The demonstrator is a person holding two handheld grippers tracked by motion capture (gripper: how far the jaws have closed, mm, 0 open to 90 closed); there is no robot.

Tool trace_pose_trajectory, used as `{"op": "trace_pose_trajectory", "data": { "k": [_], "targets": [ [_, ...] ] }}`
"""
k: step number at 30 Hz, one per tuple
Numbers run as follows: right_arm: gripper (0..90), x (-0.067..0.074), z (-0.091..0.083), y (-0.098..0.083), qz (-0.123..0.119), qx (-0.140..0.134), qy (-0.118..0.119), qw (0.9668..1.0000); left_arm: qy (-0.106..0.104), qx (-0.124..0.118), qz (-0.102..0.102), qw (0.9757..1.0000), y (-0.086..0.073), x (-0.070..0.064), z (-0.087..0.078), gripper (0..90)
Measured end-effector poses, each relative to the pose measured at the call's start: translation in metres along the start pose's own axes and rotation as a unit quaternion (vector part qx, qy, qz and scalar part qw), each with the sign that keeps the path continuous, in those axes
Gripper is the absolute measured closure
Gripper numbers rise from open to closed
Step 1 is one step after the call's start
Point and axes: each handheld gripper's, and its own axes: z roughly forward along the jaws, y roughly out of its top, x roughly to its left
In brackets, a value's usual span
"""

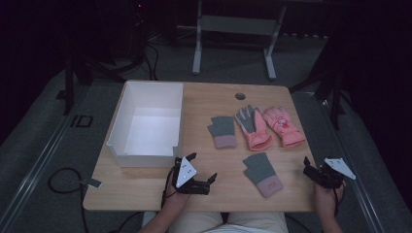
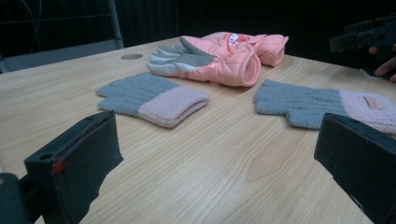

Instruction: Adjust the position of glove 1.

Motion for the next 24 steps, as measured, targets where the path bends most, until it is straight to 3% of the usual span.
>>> {"op": "trace_pose_trajectory", "data": {
  "k": [10,24],
  "targets": [
    [14.1,0.0031,0.0016,0.0007,-0.02,0.006,0.002,0.9998,0.005,-0.004,0.004,1.0,-0.0002,-0.0012,-0.0003,0.0],
    [14.1,0.0013,0.0065,0.0025,-0.009,0.024,0.006,0.9996,0.002,-0.008,-0.008,0.9999,-0.0006,0.001,-0.001,0.0]
  ]
}}
